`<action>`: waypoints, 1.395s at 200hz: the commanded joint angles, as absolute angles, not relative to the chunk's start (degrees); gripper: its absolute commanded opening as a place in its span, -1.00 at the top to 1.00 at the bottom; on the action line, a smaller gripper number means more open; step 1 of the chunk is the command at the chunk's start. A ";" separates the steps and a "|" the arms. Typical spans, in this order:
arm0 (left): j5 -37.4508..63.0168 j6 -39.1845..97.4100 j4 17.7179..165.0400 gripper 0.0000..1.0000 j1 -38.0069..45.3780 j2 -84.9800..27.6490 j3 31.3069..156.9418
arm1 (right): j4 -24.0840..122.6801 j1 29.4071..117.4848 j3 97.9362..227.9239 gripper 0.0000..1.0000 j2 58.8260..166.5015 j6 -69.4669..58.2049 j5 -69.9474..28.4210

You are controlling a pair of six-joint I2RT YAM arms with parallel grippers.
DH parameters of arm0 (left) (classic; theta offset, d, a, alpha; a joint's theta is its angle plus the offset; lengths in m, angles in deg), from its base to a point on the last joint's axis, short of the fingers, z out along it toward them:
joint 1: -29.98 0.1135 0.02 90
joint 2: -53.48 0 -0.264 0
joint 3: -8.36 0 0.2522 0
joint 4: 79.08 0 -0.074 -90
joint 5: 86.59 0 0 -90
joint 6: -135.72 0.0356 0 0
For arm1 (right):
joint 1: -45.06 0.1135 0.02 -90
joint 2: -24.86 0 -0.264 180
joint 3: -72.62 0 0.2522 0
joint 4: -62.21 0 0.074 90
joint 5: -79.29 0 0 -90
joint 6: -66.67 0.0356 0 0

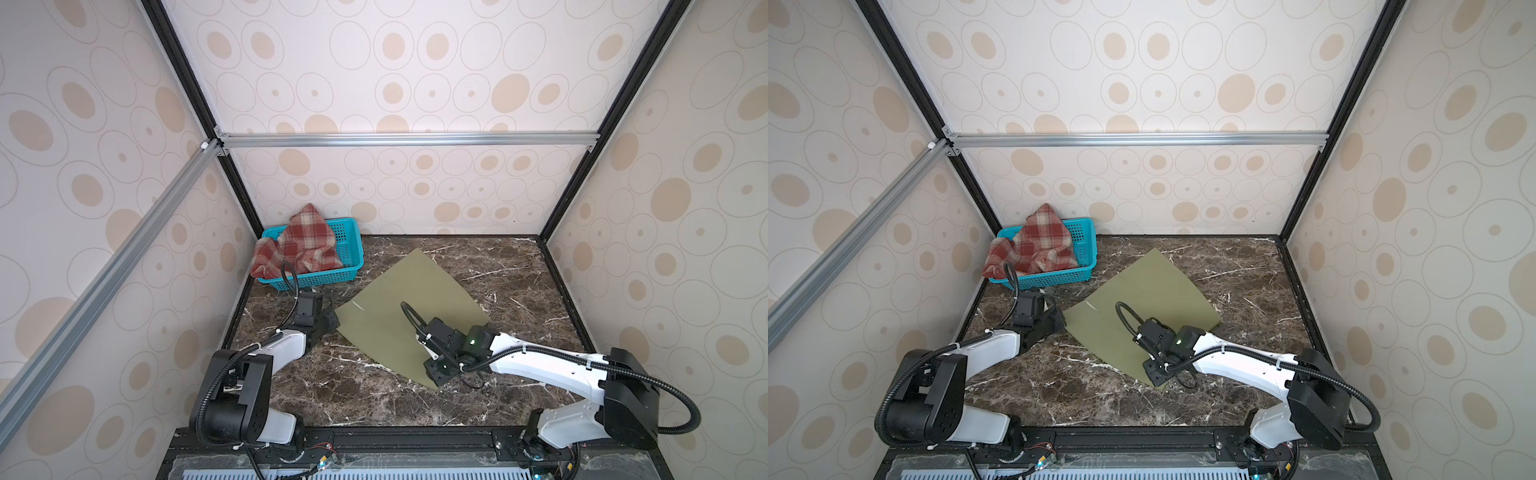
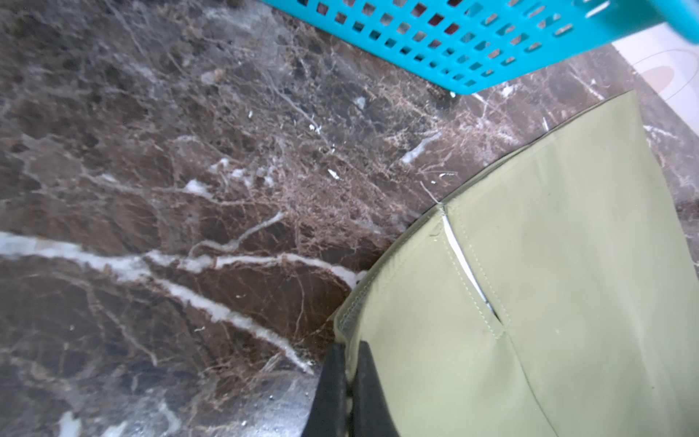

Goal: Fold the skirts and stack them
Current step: 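Pull the right gripper back toward the robot, dragging the skirt's near corner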

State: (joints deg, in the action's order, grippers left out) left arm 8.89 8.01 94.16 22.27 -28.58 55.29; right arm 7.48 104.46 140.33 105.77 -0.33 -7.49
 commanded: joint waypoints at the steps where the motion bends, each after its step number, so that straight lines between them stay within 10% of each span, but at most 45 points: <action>1: 8.67 7.23 96.11 1.00 22.94 -28.24 55.87 | 5.90 108.87 139.60 0.15 107.85 -3.06 -3.19; 279: 9.10 7.82 96.03 1.00 23.08 -29.14 56.58 | 10.74 113.25 138.78 0.55 121.07 -6.01 4.23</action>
State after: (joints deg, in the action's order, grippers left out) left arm 9.59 7.55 95.80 22.49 -29.17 55.27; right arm 10.93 112.61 139.39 119.75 -6.25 3.51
